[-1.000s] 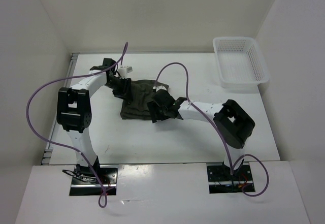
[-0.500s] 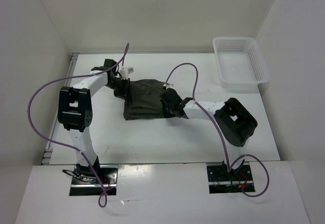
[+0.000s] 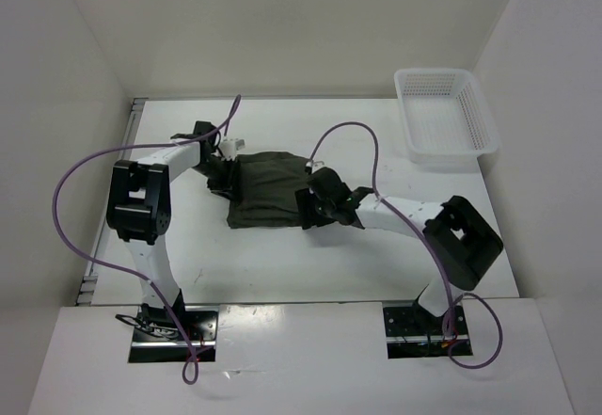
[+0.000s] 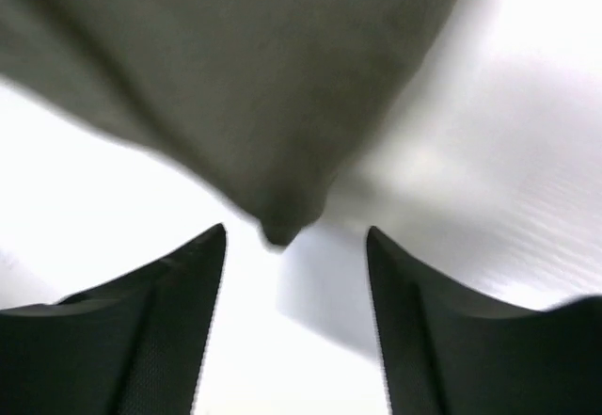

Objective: Fold and stack the shorts
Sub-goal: Fold the shorts

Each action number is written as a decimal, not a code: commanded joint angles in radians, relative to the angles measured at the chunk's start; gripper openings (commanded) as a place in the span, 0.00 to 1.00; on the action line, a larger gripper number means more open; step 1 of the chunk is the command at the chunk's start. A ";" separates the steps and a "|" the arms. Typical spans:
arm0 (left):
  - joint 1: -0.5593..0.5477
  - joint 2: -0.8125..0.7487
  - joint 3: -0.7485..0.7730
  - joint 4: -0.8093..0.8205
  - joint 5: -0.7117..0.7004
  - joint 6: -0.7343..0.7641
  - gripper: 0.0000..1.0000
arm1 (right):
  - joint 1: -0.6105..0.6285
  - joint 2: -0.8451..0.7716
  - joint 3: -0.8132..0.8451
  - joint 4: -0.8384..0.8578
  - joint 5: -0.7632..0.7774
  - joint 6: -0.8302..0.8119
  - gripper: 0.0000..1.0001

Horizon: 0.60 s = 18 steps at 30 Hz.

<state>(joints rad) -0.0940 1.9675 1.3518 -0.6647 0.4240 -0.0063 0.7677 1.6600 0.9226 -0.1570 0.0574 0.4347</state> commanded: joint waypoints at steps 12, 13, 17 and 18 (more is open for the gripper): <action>0.046 -0.026 0.188 -0.079 0.116 0.006 0.65 | -0.197 -0.252 -0.033 0.123 -0.188 0.047 0.68; 0.046 -0.012 0.201 -0.069 0.116 0.006 0.65 | -0.215 -0.171 -0.016 0.114 -0.188 0.062 0.65; 0.046 0.022 0.233 -0.029 0.116 0.006 0.67 | -0.265 0.009 0.050 0.105 -0.327 0.085 0.61; 0.046 0.036 0.233 0.006 0.116 0.006 0.67 | -0.265 0.032 0.050 0.105 -0.374 0.094 0.61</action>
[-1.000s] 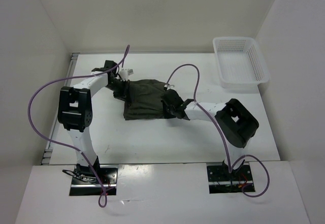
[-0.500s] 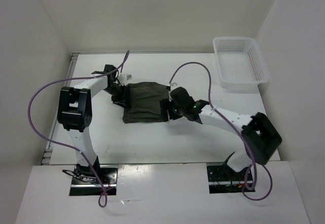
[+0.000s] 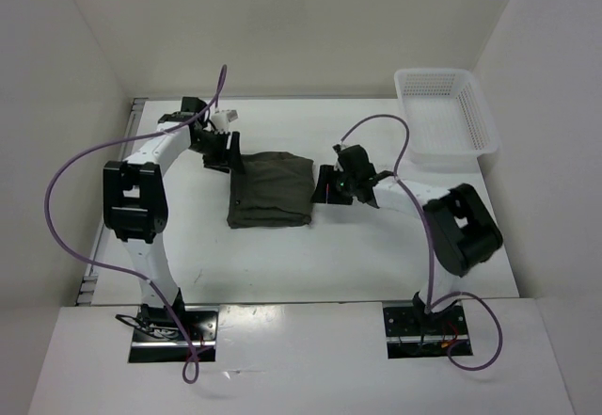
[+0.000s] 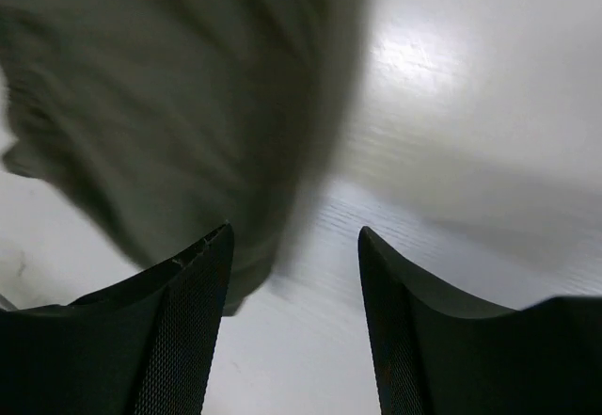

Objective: Fold and stack the shorts
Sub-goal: Fold the shorts

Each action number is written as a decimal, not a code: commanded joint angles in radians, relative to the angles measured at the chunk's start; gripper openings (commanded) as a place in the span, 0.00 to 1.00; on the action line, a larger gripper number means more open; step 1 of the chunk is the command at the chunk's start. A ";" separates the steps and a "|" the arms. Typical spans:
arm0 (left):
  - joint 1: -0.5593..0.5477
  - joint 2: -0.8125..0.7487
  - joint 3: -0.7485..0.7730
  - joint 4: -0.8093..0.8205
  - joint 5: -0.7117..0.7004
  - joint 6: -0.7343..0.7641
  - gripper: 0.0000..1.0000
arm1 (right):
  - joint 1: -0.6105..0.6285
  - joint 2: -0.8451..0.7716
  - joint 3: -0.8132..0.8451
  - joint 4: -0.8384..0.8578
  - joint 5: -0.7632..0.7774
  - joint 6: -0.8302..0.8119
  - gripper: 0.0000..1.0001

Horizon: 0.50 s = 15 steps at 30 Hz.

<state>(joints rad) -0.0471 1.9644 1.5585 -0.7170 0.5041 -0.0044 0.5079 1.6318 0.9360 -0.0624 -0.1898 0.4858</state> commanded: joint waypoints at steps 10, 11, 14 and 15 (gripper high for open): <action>0.009 0.136 -0.011 0.123 -0.104 0.004 0.69 | -0.005 0.160 0.046 0.052 -0.261 -0.019 0.63; 0.009 0.145 -0.020 0.123 -0.113 0.004 0.69 | -0.005 0.169 0.046 0.052 -0.261 -0.019 0.63; 0.009 0.168 -0.020 0.134 -0.104 0.004 0.62 | -0.005 0.189 0.066 0.052 -0.284 -0.042 0.61; 0.009 0.168 -0.029 0.134 -0.104 0.004 0.56 | -0.005 0.189 0.066 0.043 -0.284 -0.052 0.61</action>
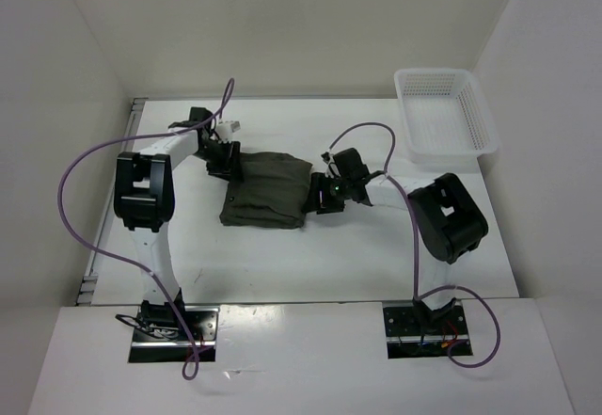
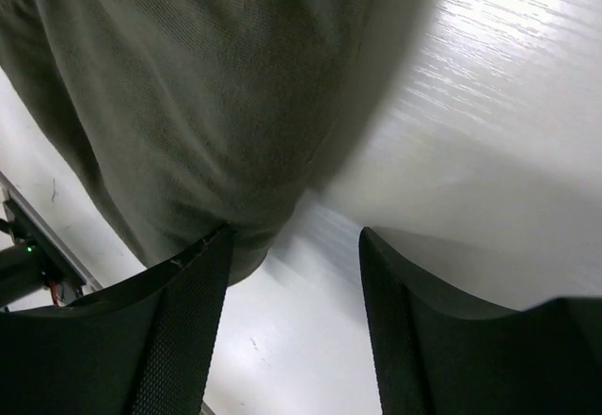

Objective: Fold and stack the shorts
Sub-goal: Fold the shorts

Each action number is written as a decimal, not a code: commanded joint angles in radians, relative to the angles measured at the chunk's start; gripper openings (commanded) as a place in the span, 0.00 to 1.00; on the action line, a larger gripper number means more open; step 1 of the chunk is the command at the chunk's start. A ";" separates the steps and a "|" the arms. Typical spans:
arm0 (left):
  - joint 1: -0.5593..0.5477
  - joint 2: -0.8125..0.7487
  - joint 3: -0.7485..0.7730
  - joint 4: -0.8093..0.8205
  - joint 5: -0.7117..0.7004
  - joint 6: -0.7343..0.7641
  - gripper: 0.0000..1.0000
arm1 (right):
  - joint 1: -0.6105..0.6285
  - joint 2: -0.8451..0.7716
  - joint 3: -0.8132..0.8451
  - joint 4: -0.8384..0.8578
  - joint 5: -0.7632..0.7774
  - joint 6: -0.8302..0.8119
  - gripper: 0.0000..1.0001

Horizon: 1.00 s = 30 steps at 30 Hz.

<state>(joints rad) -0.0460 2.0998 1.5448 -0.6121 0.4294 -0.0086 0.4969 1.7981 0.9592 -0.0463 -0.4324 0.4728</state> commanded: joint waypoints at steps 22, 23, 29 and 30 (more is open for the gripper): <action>-0.094 0.056 -0.159 0.296 0.514 0.009 0.01 | -0.291 -0.278 -0.017 -0.144 0.301 -0.066 0.60; -0.094 0.046 -0.178 0.322 0.526 0.009 0.01 | -0.291 -0.278 -0.030 -0.121 0.282 -0.066 0.60; -0.094 0.048 -0.175 0.341 0.513 0.009 0.01 | -0.291 -0.175 -0.051 -0.064 0.092 0.009 0.65; -0.094 0.048 -0.175 0.341 0.513 0.009 0.01 | -0.291 -0.166 -0.051 -0.049 0.069 0.022 0.66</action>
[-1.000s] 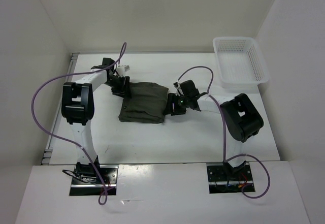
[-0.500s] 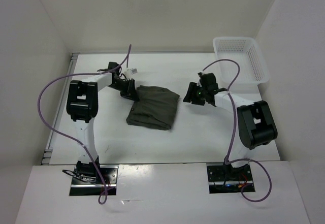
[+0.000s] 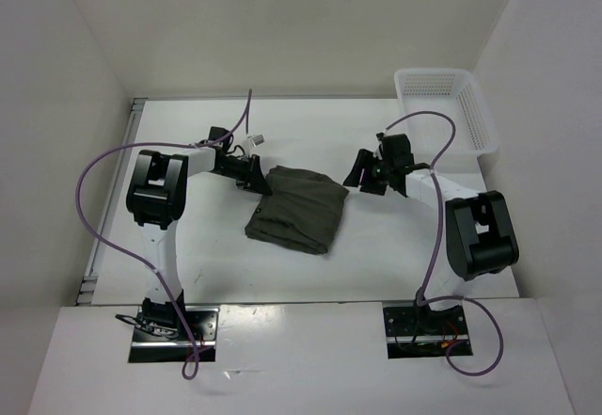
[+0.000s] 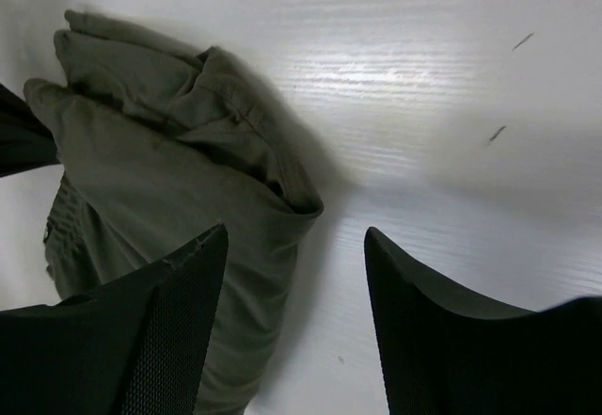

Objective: Fold and stack the shorts
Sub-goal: Fold the shorts

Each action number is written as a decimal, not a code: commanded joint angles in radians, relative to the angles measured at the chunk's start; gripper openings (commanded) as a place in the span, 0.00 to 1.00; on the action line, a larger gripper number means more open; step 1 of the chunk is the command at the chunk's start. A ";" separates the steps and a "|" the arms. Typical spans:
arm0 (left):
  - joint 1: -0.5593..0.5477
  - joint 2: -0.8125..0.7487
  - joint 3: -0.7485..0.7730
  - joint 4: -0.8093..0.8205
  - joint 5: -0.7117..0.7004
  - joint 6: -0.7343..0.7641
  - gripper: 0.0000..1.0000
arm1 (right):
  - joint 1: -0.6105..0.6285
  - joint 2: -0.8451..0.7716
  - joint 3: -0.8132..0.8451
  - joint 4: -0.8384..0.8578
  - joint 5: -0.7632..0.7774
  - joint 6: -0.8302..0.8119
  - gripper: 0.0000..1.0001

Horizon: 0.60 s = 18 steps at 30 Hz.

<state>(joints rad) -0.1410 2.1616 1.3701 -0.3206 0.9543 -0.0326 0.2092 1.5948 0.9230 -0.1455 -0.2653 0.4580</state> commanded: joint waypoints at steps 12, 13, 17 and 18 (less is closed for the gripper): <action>0.001 0.004 0.000 0.029 -0.022 0.033 0.01 | 0.055 0.186 0.066 0.101 -0.115 0.123 0.53; 0.010 0.004 0.000 0.029 -0.022 0.033 0.01 | 0.055 0.195 0.079 0.101 -0.104 0.123 0.48; 0.020 0.023 0.035 0.000 -0.032 0.033 0.04 | 0.055 0.247 0.149 0.092 -0.083 0.110 0.20; 0.020 0.035 0.050 -0.012 -0.032 0.033 0.04 | 0.055 0.260 0.186 0.092 -0.083 0.110 0.13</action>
<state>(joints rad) -0.1352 2.1639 1.3785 -0.3298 0.9485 -0.0338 0.2619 1.8248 1.0103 -0.0937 -0.3794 0.5690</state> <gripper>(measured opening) 0.182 0.170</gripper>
